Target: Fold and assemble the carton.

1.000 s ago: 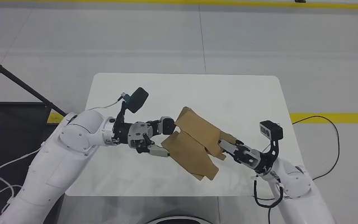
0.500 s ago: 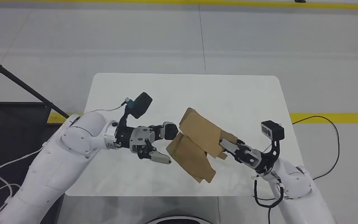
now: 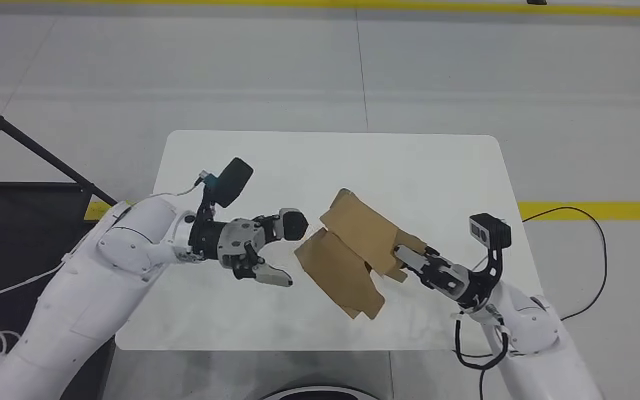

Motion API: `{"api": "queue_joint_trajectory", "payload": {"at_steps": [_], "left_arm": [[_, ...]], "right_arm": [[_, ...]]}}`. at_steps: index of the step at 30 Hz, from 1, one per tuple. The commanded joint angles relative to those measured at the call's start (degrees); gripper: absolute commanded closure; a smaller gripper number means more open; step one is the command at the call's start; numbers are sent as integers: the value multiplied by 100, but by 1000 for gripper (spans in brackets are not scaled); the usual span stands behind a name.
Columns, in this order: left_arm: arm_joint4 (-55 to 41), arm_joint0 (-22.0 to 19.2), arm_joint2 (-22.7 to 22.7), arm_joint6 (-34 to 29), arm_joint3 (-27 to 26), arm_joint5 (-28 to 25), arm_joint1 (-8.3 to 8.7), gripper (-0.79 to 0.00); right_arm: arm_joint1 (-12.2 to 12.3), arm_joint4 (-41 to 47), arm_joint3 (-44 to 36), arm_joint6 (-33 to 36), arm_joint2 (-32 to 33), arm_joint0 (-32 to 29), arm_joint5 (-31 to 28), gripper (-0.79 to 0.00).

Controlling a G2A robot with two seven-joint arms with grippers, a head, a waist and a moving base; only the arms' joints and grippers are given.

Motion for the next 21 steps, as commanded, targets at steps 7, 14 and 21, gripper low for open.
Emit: {"api": "queue_joint_trajectory", "payload": {"at_steps": [7,14,21], "left_arm": [[-74,-189,483,-42,-43,42,133,-785],[-159,-443,877,-110,72,110,239,-785],[-238,-680,1277,-71,141,71,322,-785]], "right_arm": [[6,33,-33,-15,-45,36,-2,0],[13,348,-37,10,-80,26,-118,0],[24,481,-4,59,-91,27,-158,0]]}}
